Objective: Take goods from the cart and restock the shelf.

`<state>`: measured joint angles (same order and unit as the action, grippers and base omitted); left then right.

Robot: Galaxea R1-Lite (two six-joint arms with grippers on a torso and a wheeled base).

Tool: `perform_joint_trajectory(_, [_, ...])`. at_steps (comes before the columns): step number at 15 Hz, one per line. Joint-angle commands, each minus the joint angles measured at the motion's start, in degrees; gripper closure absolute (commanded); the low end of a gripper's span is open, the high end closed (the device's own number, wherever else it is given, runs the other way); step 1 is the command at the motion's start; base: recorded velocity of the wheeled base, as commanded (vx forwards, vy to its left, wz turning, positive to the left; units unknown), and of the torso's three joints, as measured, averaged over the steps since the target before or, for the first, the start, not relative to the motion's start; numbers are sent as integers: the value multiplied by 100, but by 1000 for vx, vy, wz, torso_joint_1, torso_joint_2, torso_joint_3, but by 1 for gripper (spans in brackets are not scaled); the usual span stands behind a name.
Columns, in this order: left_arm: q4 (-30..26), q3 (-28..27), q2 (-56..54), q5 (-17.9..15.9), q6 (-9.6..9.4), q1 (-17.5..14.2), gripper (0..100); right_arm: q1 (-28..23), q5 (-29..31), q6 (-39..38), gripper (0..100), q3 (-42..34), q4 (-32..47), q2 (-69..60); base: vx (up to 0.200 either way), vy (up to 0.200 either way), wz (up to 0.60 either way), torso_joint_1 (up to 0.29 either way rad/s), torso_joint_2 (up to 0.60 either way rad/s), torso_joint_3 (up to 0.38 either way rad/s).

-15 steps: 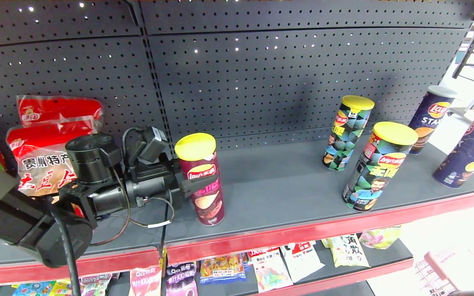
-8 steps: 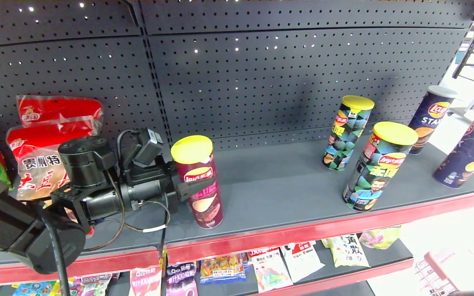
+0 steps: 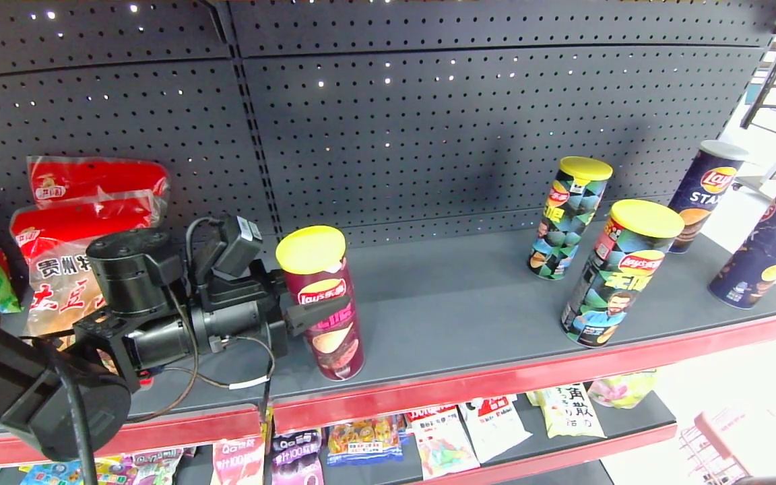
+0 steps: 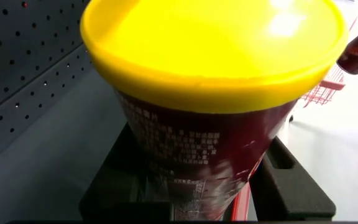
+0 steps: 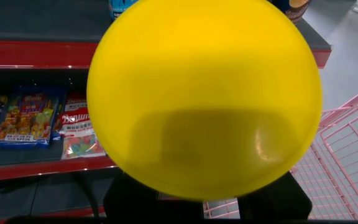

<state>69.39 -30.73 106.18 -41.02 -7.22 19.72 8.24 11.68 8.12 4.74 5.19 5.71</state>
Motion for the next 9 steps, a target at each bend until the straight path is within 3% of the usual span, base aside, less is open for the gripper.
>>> perform_joint_trajectory(1, [-31, 32, 8, 15, 1, -4, 100, 2, 1, -3, 100, 0, -1, 1, 0, 0, 0, 0, 0, 0])
perform_joint_trajectory(9, [-39, 32, -36, 209, 1, 172, 100, 2, 1, 5, 100, 9, -1, 10, 0, 0, 0, 0, 0, 0])
